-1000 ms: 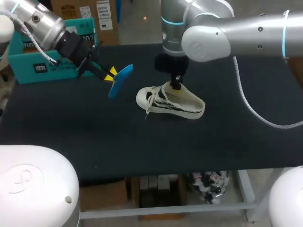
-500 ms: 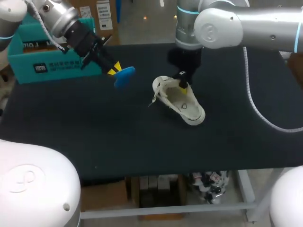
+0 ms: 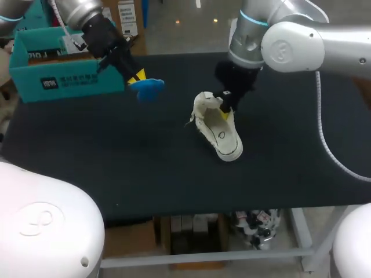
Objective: Open the shoe tongue, take the insole out of the shoe, put the insole back into the shoe, and pack the shoe into the shoebox
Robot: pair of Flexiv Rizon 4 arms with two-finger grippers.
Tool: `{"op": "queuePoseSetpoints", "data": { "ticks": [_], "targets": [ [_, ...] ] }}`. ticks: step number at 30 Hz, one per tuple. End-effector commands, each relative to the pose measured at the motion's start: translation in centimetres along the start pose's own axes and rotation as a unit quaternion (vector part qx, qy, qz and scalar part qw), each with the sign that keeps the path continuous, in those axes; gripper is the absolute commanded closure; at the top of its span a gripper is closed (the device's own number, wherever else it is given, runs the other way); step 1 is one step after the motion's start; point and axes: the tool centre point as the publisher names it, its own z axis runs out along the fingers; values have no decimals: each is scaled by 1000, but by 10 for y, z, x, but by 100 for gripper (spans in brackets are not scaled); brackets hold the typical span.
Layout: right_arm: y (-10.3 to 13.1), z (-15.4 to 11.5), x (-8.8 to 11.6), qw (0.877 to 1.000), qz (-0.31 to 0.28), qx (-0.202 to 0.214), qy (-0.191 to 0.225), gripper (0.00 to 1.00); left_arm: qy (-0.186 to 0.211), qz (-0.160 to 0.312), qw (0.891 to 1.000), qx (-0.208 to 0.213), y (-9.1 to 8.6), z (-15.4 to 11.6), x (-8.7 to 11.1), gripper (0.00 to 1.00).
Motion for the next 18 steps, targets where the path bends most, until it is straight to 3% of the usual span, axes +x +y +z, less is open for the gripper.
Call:
{"op": "queuePoseSetpoints", "data": {
  "ticks": [1,9,18],
  "targets": [
    [-6,-6,8,999,4,-39,5,100,6,3,1000,30,5,-3,-3,100],
    [-6,-6,23,999,16,-43,24,100,1,6,999,37,4,-1,3,100],
    [4,17,22,996,48,-53,49,100,-4,-2,999,37,6,0,17,100]
  ]
}}
